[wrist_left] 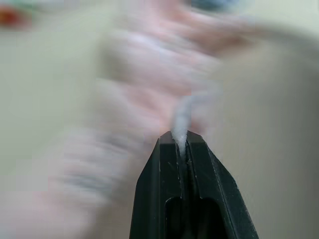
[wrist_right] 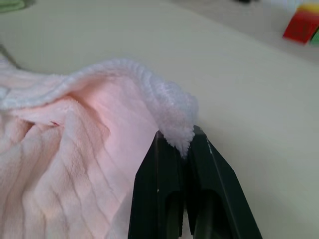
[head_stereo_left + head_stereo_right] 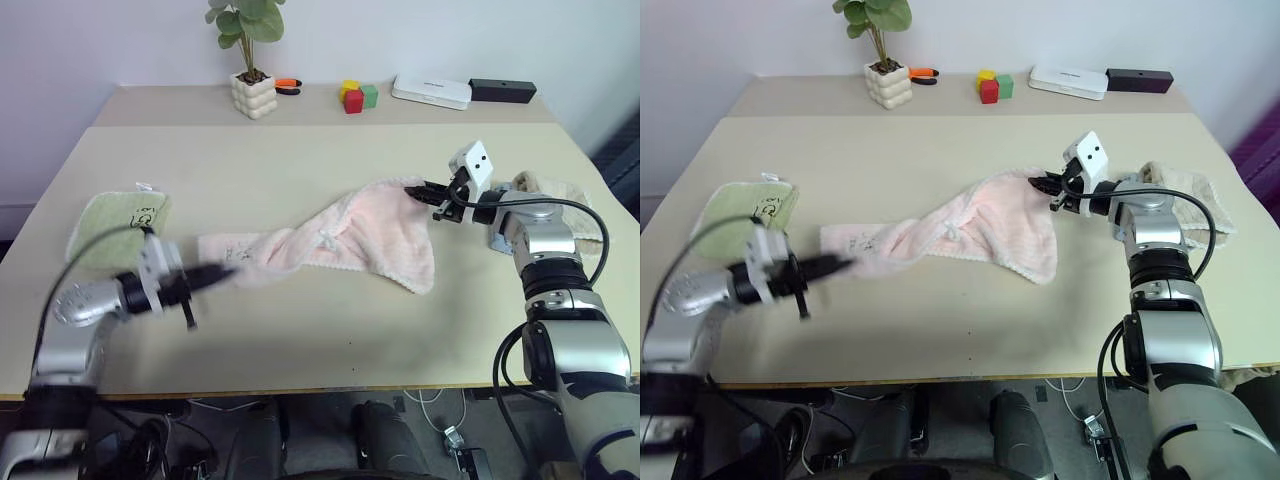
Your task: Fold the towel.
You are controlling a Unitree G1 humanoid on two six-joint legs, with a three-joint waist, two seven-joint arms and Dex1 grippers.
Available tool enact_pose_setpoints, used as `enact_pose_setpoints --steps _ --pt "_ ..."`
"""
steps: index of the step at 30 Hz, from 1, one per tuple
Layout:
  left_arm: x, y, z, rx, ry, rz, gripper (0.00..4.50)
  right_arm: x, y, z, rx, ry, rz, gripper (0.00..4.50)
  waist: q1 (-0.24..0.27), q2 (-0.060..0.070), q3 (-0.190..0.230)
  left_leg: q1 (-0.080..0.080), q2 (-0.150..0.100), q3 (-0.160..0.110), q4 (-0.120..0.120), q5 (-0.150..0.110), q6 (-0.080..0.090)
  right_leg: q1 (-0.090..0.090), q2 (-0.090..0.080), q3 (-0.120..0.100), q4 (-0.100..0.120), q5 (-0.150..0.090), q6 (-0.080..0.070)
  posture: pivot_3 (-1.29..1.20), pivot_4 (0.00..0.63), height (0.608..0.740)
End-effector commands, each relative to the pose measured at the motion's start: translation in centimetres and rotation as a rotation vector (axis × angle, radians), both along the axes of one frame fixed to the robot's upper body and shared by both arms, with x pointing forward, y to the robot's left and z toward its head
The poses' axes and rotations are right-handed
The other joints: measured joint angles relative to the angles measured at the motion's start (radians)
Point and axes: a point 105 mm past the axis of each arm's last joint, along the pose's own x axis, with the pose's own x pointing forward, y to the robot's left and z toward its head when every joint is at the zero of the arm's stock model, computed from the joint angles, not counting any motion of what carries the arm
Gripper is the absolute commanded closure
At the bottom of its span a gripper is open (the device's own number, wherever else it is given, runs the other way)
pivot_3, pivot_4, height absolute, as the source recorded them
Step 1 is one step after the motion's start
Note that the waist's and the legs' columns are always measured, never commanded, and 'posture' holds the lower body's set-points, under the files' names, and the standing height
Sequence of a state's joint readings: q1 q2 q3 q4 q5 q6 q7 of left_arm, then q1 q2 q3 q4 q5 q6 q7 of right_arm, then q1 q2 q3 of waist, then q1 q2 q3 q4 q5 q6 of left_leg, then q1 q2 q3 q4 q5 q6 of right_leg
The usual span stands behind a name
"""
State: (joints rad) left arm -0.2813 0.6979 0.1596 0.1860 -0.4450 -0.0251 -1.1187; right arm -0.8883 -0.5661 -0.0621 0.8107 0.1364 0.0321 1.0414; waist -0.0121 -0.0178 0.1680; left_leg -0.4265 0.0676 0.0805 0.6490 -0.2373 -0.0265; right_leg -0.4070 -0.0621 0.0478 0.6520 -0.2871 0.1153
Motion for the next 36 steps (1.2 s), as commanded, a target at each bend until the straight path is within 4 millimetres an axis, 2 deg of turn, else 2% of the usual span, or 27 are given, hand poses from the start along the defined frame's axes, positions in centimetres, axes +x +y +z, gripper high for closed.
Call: enact_pose_setpoints --steps 1,3,6,7,9,11,14,17,18,20,23,27,31,35,36 --pt "4.3 1.7 4.2 -0.03 -0.136 0.146 4.5 1.1 0.4 4.2 -0.037 -0.196 -0.046 4.42 -0.002 0.0 0.0 0.0 0.0 0.0 0.0 0.0 0.0 0.0 0.0 0.0 0.0 0.0 0.0 0.0 0.15 0.735" --pt "7.0 2.2 5.7 -0.009 -0.179 0.217 4.5 2.0 0.8 5.0 -0.089 -0.268 -0.087 4.42 -0.005 0.0 0.0 0.0 -0.001 0.0 0.0 0.0 0.0 0.0 0.0 0.0 0.0 0.0 0.0 0.0 0.15 0.735" --pt "10.7 2.8 8.5 0.067 -0.26 0.361 4.5 3.5 1.4 7.5 -0.089 -0.366 -0.171 4.42 -0.011 0.0 0.0 0.0 -0.001 0.001 -0.001 0.001 -0.001 -0.001 0.001 0.0 -0.001 0.0 0.001 0.0 0.15 0.735" --pt "11.4 2.9 9.3 0.075 -0.275 0.397 4.5 3.7 1.6 8.0 -0.097 -0.39 -0.188 4.42 -0.011 0.0 0.001 0.0 -0.001 0.001 -0.002 0.001 -0.001 -0.001 0.001 0.0 -0.002 0.0 0.001 0.0 0.15 0.735" --pt "12.5 3.7 12.4 0.05 -0.345 0.503 4.5 4.3 1.0 10.1 -0.116 -0.485 -0.285 4.42 -0.012 0.0 0.001 -0.002 -0.001 0.001 -0.002 0.001 -0.001 -0.003 0.001 0.0 -0.002 0.0 0.001 0.0 0.15 0.735" --pt "12.6 4.3 15.5 0.063 -0.446 0.573 4.5 4.2 0.4 12.3 -0.087 -0.566 -0.329 4.42 -0.012 0.0 0.001 -0.005 -0.001 0.001 -0.002 0.001 -0.002 -0.006 0.0 0.0 -0.003 0.0 0.001 0.0 0.15 0.735" --pt "12.0 4.7 18.1 0.077 -0.541 0.587 4.5 3.4 -0.3 14.1 -0.038 -0.644 -0.336 4.42 -0.011 0.0 0.001 -0.013 0.0 0.002 -0.002 0.004 -0.006 -0.015 0.0 0.0 -0.002 0.0 0.002 0.0 0.15 0.735" --pt "10.4 5.1 19.4 0.076 -0.612 0.509 4.5 2.0 -0.9 14.1 -0.014 -0.708 -0.279 4.42 -0.011 0.0 0.001 -0.016 0.0 0.003 -0.002 0.005 -0.008 -0.017 0.0 0.0 -0.002 0.0 0.002 0.0 0.15 0.735" --pt "9.9 5.2 19.2 0.074 -0.614 0.471 4.5 1.5 -1.0 13.5 -0.007 -0.707 -0.258 4.42 -0.01 0.0 0.001 -0.016 0.0 0.003 -0.002 0.005 -0.008 -0.017 0.0 0.0 -0.002 0.0 0.002 0.0 0.15 0.735" --pt "9.0 5.2 17.4 0.085 -0.567 0.356 4.5 0.4 -0.7 11.4 -0.018 -0.688 -0.194 4.42 -0.009 0.0 0.001 -0.016 0.0 0.003 -0.001 0.005 -0.008 -0.017 0.0 0.0 -0.002 0.0 0.002 0.0 0.15 0.735" --pt "7.3 5.2 12.6 0.106 -0.439 0.169 4.5 -2.2 0.4 7.0 -0.035 -0.602 -0.09 4.42 -0.008 0.001 0.0 -0.015 0.0 0.003 -0.002 0.005 -0.009 -0.016 0.0 -0.001 -0.001 0.0 0.002 0.0 0.15 0.735" --pt "4.7 6.1 7.4 0.147 -0.27 0.022 4.5 -5.1 0.9 2.7 -0.083 -0.519 -0.062 4.42 -0.009 0.001 0.001 -0.016 0.0 0.002 0.001 0.006 -0.01 -0.017 0.0 -0.001 0.002 0.0 0.002 0.0 0.15 0.735" --pt "2.1 6.7 3.8 0.234 -0.153 -0.084 4.5 -7.8 -0.2 0.9 -0.104 -0.403 0.017 4.42 -0.006 0.001 0.001 -0.016 0.0 0.002 0.002 0.006 -0.009 -0.018 0.0 0.0 0.006 0.0 0.002 0.0 0.15 0.735" --pt "0.3 6.9 1.9 0.309 -0.092 -0.145 4.5 -9.3 -1.0 0.3 -0.135 -0.349 0.068 4.42 0.001 0.0 0.001 -0.015 0.0 0.001 0.004 0.004 -0.006 -0.016 0.0 0.0 0.007 0.0 0.002 0.0 0.15 0.735" --pt "-0.1 6.8 1.5 0.321 -0.078 -0.156 4.5 -9.8 -1.0 -0.9 -0.191 -0.317 0.101 4.42 0.002 0.0 0.0 -0.014 0.0 0.001 0.004 0.004 -0.006 -0.016 0.0 -0.001 0.007 0.0 0.002 0.0 0.15 0.735"
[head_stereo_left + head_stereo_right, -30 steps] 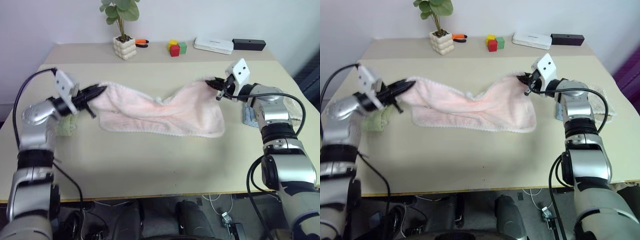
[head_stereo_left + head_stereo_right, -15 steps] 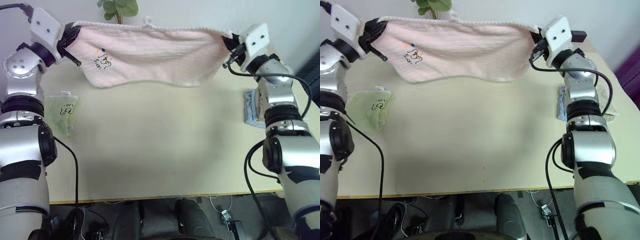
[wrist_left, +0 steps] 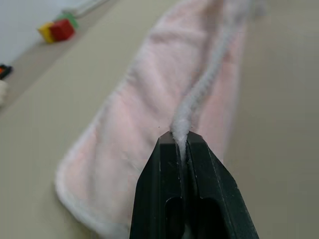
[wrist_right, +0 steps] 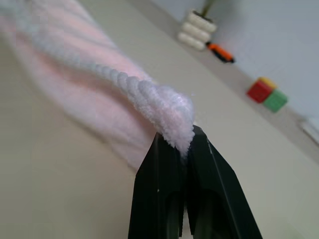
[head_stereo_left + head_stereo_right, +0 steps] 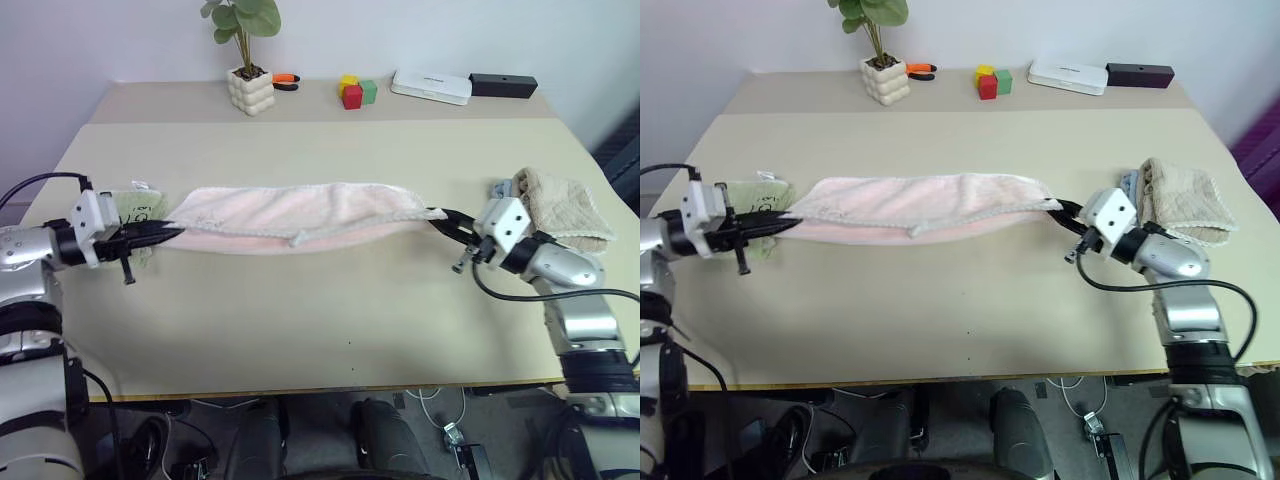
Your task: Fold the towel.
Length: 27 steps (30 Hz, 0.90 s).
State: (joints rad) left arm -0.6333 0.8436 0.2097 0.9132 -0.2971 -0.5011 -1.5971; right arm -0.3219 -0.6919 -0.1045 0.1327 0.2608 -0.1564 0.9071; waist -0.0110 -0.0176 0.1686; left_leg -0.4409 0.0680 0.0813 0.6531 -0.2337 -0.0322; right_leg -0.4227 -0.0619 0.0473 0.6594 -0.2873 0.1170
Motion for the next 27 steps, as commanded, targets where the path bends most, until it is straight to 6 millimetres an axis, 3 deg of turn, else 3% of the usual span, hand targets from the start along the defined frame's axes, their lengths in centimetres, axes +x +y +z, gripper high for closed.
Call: enact_pose_setpoints --steps 1,7,10,15,22,25,27 --pt "-1.0 -0.1 0.3 0.044 -0.008 -0.043 4.5 -1.6 0.0 -0.8 -0.099 0.018 0.069 4.42 0.002 0.0 0.0 0.0 0.0 0.0 0.0 0.0 0.0 0.0 0.0 0.0 0.0 0.0 0.0 0.0 0.15 0.735" --pt "-2.2 -0.9 -1.2 0.05 0.017 -0.076 4.5 -3.0 -0.3 -4.4 -0.157 0.091 0.087 4.42 -0.001 -0.001 -0.001 0.0 0.0 -0.001 0.002 0.0 0.0 0.0 0.0 0.0 0.002 0.0 0.0 0.0 0.15 0.735" --pt "-2.6 -1.1 -1.5 0.041 0.025 -0.074 4.5 -3.8 0.2 -4.8 -0.117 0.148 0.131 3.59 -0.001 -0.001 -0.001 0.001 0.0 -0.001 0.002 0.0 0.0 0.0 0.0 0.0 0.003 0.0 0.0 0.0 0.15 0.735" --pt "-2.9 -1.1 -1.4 0.036 0.032 -0.071 4.5 -4.2 0.2 -4.7 -0.198 0.136 0.147 1.14 0.001 -0.001 -0.001 0.001 0.0 -0.001 0.004 0.0 0.0 0.001 0.0 0.0 0.003 0.0 0.0 0.0 0.15 0.735" --pt "-2.9 -1.5 -1.3 0.033 0.021 -0.074 4.5 -3.7 0.2 -4.2 -0.284 0.076 0.146 1.14 0.001 -0.001 -0.001 0.0 0.0 -0.002 0.005 0.0 0.001 0.001 0.0 0.0 0.004 0.0 0.0 0.0 0.15 0.735" --pt "-2.9 -1.6 -1.2 0.034 0.018 -0.073 4.5 -4.2 0.4 -5.3 -0.362 0.075 0.18 1.96 0.001 -0.001 -0.001 0.0 0.0 -0.002 0.005 -0.001 0.001 0.001 0.0 0.0 0.004 0.0 0.0 0.0 0.15 0.735" --pt "-2.9 -1.7 -1.1 0.033 0.017 -0.074 4.5 -4.3 0.7 -5.5 -0.367 0.076 0.194 2.92 0.0 -0.001 -0.001 0.0 0.0 -0.001 0.005 -0.001 0.001 0.001 0.0 0.0 0.004 0.0 0.0 0.0 0.15 0.735"
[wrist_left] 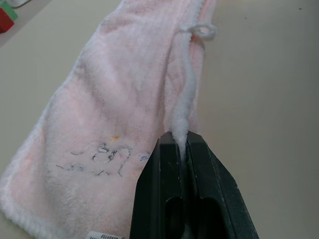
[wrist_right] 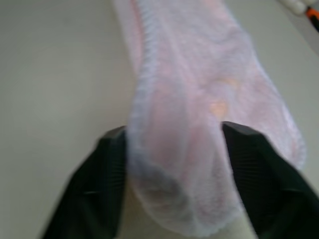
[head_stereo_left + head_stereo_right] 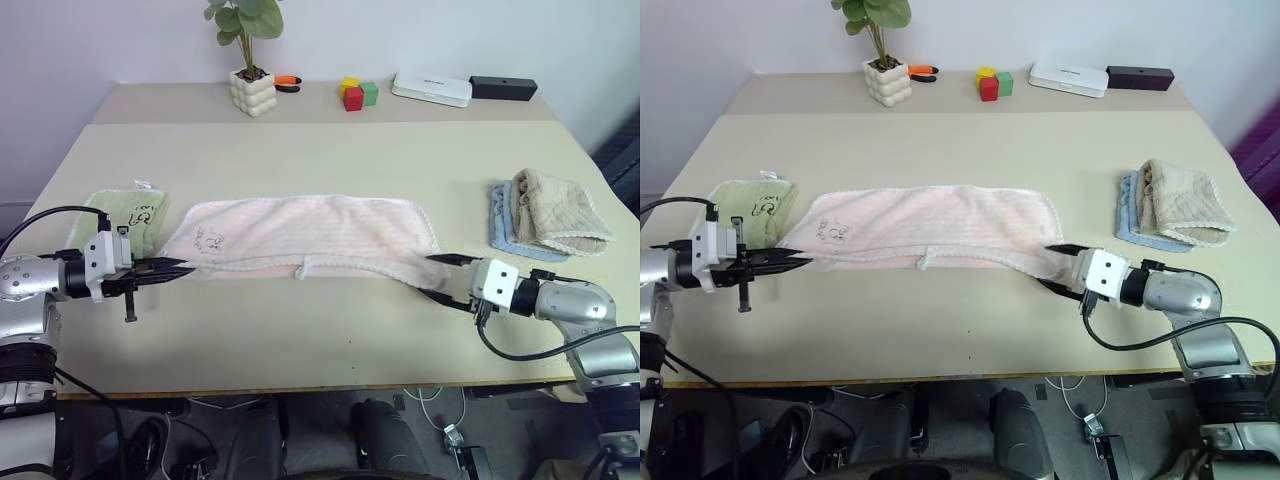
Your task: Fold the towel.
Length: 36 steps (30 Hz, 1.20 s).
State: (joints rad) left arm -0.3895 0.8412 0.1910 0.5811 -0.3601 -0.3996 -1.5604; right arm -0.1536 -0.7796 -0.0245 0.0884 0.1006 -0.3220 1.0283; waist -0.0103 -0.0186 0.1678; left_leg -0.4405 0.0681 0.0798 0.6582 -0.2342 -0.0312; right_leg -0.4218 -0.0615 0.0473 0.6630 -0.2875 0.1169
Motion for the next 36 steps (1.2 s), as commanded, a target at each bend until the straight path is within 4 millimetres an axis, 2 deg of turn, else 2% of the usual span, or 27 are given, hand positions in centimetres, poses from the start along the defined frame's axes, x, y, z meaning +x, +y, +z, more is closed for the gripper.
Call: enact_pose_setpoints --steps 1,3,10,12,20,25,29,32,36 --pt "-0.1 0.1 1.0 -0.002 -0.035 0.004 4.5 -0.4 0.4 0.1 -0.048 -0.026 0.046 3.46 0.0 0.0 0.0 0.0 0.0 0.0 0.0 0.0 0.0 0.0 0.0 0.0 0.0 0.0 0.0 0.0 0.15 0.735" --pt "-0.1 -0.1 1.0 -0.001 -0.036 0.0 4.5 -0.4 0.3 0.0 -0.1 -0.036 0.061 4.45 0.001 0.0 0.0 0.0 0.0 0.0 0.0 0.0 0.0 0.0 0.0 0.0 0.0 0.0 0.0 0.0 0.15 0.735" --pt "-0.3 -0.1 1.0 0.002 -0.024 0.001 4.5 0.0 -1.0 0.1 -0.196 -0.043 0.065 4.45 0.001 0.0 0.0 0.0 0.0 0.0 0.001 0.0 0.001 0.0 0.0 0.0 0.0 0.0 0.0 0.0 0.15 0.735" --pt "-0.7 0.1 0.7 0.016 0.005 -0.009 4.5 -0.4 -0.9 0.8 -0.142 0.01 0.072 4.45 0.0 0.0 0.0 0.0 0.0 0.0 0.002 0.0 0.001 0.0 0.0 0.0 0.0 0.0 0.0 0.0 0.15 0.735" --pt "-3.0 1.3 -0.3 0.079 0.115 -0.037 4.5 -4.4 -1.1 1.4 0.019 0.352 0.136 4.45 0.001 0.0 0.0 0.0 0.0 0.0 0.003 -0.002 0.003 0.002 0.0 0.0 0.0 0.0 0.0 0.0 0.15 0.735" --pt "-4.7 1.4 -1.2 0.123 0.164 -0.074 4.5 -5.0 -1.1 1.5 0.02 0.385 0.138 4.45 0.0 0.0 0.0 0.0 0.0 0.0 0.004 -0.002 0.003 0.002 0.0 0.0 0.001 0.0 0.0 0.0 0.15 0.735" --pt "-6.0 2.0 -1.9 0.122 0.23 -0.066 4.5 -6.6 -1.8 0.3 0.02 0.49 0.154 4.45 0.003 0.0 0.0 0.0 0.001 0.0 0.004 -0.002 0.004 0.002 -0.001 0.0 0.0 0.0 -0.001 0.0 0.15 0.735" --pt "-6.6 1.8 -1.9 0.106 0.245 -0.077 4.5 -6.8 -2.0 0.8 0.048 0.506 0.142 4.45 0.001 0.0 0.0 0.0 0.0 0.0 0.004 -0.003 0.005 0.002 -0.001 0.0 0.0 0.0 -0.001 0.0 0.15 0.735" --pt "-5.6 1.9 -1.6 0.096 0.192 -0.058 4.5 -6.0 -2.1 1.3 0.058 0.461 0.118 4.45 0.003 -0.001 0.0 0.001 0.0 0.0 0.005 -0.003 0.005 0.003 -0.001 0.0 0.001 -0.001 -0.002 0.0 0.15 0.735"
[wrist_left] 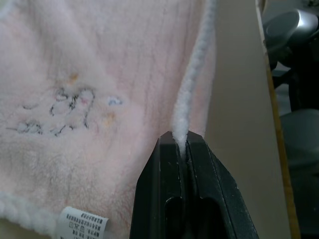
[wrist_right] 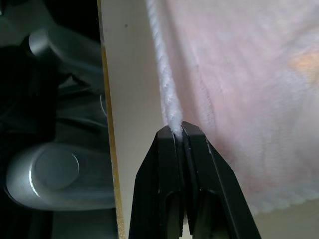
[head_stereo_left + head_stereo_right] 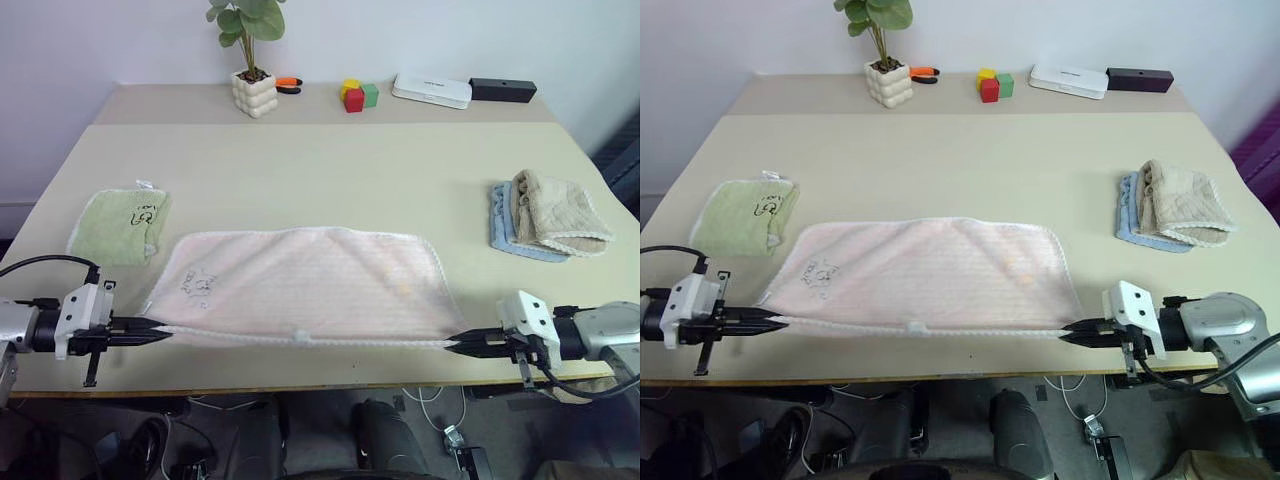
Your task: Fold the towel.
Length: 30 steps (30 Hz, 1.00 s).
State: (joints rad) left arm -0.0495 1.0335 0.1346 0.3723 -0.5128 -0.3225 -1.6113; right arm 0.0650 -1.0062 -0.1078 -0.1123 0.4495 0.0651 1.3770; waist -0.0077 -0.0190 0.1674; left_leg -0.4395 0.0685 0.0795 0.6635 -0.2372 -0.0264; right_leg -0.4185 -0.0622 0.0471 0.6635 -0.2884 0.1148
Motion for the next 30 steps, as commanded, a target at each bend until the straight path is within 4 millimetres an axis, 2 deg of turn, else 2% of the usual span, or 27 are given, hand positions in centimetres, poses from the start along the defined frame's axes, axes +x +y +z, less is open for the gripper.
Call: enact_pose_setpoints --steps 1,8,14,21,24,30 --pt "1.3 0.2 1.3 -0.003 -0.094 0.016 4.5 1.1 -0.1 1.6 -0.003 -0.079 -0.012 4.45 0.001 0.0 0.0 0.0 0.0 0.0 0.0 0.0 0.0 0.0 0.0 0.0 0.0 -0.001 -0.001 0.0 0.15 0.735" --pt "6.1 0.5 3.4 -0.065 -0.248 0.143 4.5 4.9 -0.4 3.5 0.024 -0.217 -0.086 4.45 0.003 0.0 0.0 0.001 0.0 0.0 0.001 0.0 0.0 0.001 0.0 0.0 0.0 0.001 0.002 0.0 0.15 0.735" --pt "9.4 0.0 3.8 -0.042 -0.353 0.194 4.5 8.7 -0.2 4.2 -0.012 -0.366 -0.1 4.45 -0.001 0.0 0.0 0.0 -0.001 0.0 0.001 0.0 0.0 0.001 0.001 0.0 0.0 0.001 0.002 0.0 0.15 0.735" --pt "12.1 -0.4 3.5 -0.004 -0.39 0.272 4.5 13.0 -0.7 3.8 -0.088 -0.495 -0.179 4.45 -0.002 0.0 0.0 0.0 -0.001 0.0 0.001 0.0 0.0 0.0 0.001 0.0 0.0 0.001 0.002 0.0 0.15 0.735" --pt "12.7 -0.6 3.6 -0.007 -0.399 0.291 4.5 13.8 -1.3 3.4 -0.112 -0.505 -0.208 4.45 -0.002 0.0 0.0 -0.001 -0.001 0.001 0.001 0.0 0.0 -0.001 0.001 0.0 0.0 0.001 0.002 0.0 0.15 0.735" --pt "13.5 -0.7 3.3 -0.015 -0.392 0.337 4.5 14.9 -1.4 3.8 -0.083 -0.536 -0.251 4.45 -0.006 0.0 0.0 -0.001 -0.001 0.001 0.001 0.0 0.0 -0.001 0.001 0.0 0.0 0.001 0.002 0.0 0.15 0.735"
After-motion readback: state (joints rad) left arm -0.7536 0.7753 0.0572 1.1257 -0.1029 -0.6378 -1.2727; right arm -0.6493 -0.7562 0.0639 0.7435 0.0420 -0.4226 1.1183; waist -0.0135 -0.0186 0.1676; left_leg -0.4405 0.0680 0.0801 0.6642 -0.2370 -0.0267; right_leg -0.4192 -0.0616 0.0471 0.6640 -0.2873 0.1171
